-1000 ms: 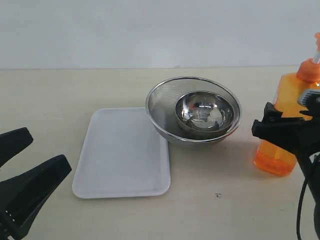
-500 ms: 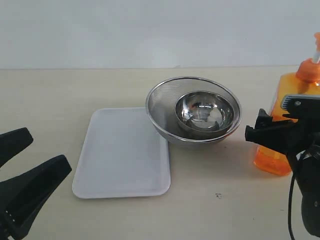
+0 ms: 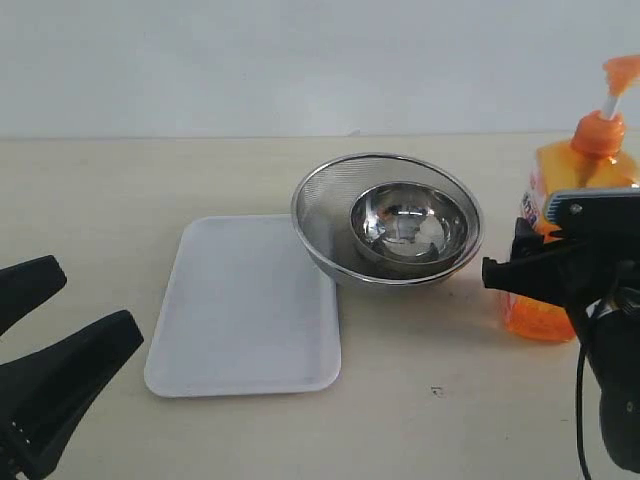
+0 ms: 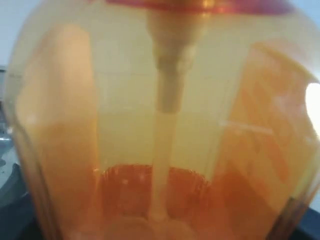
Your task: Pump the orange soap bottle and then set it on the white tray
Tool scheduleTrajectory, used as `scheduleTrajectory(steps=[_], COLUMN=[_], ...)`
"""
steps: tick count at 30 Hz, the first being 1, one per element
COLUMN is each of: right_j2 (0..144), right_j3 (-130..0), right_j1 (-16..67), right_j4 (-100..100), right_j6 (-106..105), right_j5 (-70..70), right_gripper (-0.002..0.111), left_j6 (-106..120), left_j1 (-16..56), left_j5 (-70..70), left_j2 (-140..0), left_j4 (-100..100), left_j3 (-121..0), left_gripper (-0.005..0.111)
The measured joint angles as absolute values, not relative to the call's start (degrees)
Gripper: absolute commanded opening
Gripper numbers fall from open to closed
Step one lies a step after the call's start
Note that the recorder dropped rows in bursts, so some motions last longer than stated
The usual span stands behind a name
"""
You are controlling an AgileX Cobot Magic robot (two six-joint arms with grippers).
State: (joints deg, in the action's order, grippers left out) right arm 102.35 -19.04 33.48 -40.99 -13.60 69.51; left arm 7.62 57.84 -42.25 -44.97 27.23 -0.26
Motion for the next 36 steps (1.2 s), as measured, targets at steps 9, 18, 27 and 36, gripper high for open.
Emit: scheduleTrajectory(steps=[9,18,27,36], right_j2=[102.5,102.6,103.2,103.2], right_j3=[-20.5,-23.0,-26.4,-26.4], right_j1=[33.5,33.4,28.7,26.1], right_j4=[-38.9,-41.9,-38.2,-32.4], right_j6=[-21.1,-24.0,-28.3,-28.3], right_j5=[68.6,66.8,63.5,62.9], right_gripper=[0.000,0.000,0.000,0.000], left_j6=[7.6,7.6,7.6,7.6], left_j1=[57.8,57.8,57.8,57.8], left_j5=[-42.3,-42.3,-42.3,-42.3], left_j2=[-45.0,-45.0,-45.0,-45.0], left_j4=[27.2,27.2,27.2,27.2], left_j3=[-0.3,-0.3,-0.3,-0.3], left_gripper=[0.088,0.088,0.088,0.088])
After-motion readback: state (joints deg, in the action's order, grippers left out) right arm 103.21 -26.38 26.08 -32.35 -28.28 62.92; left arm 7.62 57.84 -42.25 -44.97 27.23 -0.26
